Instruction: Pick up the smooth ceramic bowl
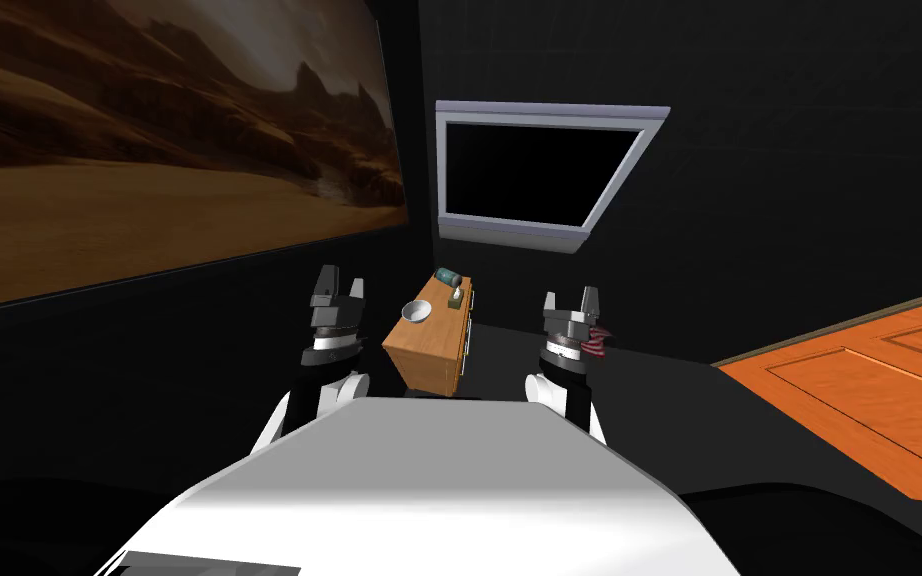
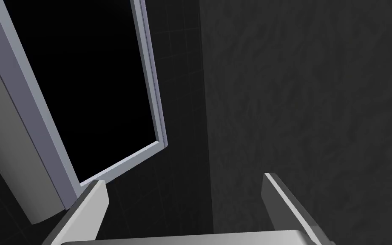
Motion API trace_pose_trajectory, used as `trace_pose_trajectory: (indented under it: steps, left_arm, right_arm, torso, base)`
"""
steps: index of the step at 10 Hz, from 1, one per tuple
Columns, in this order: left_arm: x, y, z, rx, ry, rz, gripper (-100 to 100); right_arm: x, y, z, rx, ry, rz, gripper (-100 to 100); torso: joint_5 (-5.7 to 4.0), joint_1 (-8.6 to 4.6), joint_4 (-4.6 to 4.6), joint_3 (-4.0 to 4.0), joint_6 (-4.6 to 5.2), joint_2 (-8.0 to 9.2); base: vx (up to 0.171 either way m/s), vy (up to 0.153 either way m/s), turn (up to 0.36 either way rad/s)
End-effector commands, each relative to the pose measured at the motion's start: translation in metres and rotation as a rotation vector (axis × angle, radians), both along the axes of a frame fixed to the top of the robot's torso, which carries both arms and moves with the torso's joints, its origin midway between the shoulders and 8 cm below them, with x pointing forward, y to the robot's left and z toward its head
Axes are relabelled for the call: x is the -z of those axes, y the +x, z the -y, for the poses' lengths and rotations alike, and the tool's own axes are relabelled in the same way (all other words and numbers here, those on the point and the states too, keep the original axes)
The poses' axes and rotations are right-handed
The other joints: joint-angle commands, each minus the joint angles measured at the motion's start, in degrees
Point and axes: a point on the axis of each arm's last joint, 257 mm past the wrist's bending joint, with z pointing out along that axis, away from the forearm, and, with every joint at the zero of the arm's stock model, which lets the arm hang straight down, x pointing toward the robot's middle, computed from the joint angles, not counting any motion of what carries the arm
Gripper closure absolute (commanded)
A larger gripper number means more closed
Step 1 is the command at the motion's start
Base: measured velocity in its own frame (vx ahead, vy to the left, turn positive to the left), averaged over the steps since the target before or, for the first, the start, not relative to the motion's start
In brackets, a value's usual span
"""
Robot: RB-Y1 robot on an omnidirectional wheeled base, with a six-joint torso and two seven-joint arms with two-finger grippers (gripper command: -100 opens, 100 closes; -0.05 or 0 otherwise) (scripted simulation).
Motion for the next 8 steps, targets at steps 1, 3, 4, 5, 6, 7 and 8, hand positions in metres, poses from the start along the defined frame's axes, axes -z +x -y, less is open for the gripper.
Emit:
trace_pose_trajectory:
  steps: [1, 3, 4, 5, 6, 7, 8]
  left_arm:
    - [0.005, 0.007, 0.005, 0.019, 0.020, -0.020, -100]
    - [0.016, 0.023, 0.011, 0.049, 0.047, -0.063, -100]
    - [0.023, 0.033, 0.014, 0.064, 0.059, -0.091, -100]
    - [0.031, 0.045, 0.017, 0.078, 0.068, -0.122, -100]
    - [0.040, 0.058, 0.020, 0.091, 0.077, -0.153, -100]
    - [0.040, 0.058, 0.019, 0.091, 0.076, -0.157, -100]
    - [0.050, 0.072, 0.021, 0.101, 0.082, -0.195, -100]
  right_arm:
    - [0.000, 0.000, 0.000, 0.000, 0.000, 0.000, 0]
    - [0.000, 0.000, 0.000, 0.000, 0.000, 0.000, 0]
    - [0.000, 0.000, 0.000, 0.000, 0.000, 0.000, 0]
    - [0.000, 0.000, 0.000, 0.000, 0.000, 0.000, 0]
    - [0.000, 0.000, 0.000, 0.000, 0.000, 0.000, 0]
    - [0.000, 0.000, 0.000, 0.000, 0.000, 0.000, 0]
    - [0.000, 0.000, 0.000, 0.000, 0.000, 0.000, 0]
  torso:
    - [0.00, 0.00, 0.00, 0.00, 0.00, 0.00]
    - [-0.01, -0.07, 0.02, 0.06, 0.02, 0.11]
    - [-0.02, -0.10, 0.03, 0.09, 0.01, 0.17]
    - [-0.03, -0.11, 0.05, 0.12, 0.03, 0.22]
    - [-0.03, -0.14, 0.05, 0.14, 0.02, 0.24]
    - [-0.03, -0.13, 0.06, 0.15, 0.03, 0.27]
    - [-0.02, -0.09, 0.06, 0.13, -0.01, 0.22]
  base:
    - [-0.016, -0.013, -0.062]
    - [-0.047, -0.027, -0.089]
    - [-0.068, -0.031, -0.132]
    - [-0.071, -0.042, -0.118]
    - [-0.077, -0.037, -0.166]
    - [-0.054, -0.023, -0.042]
    - [-0.054, -0.031, -0.088]
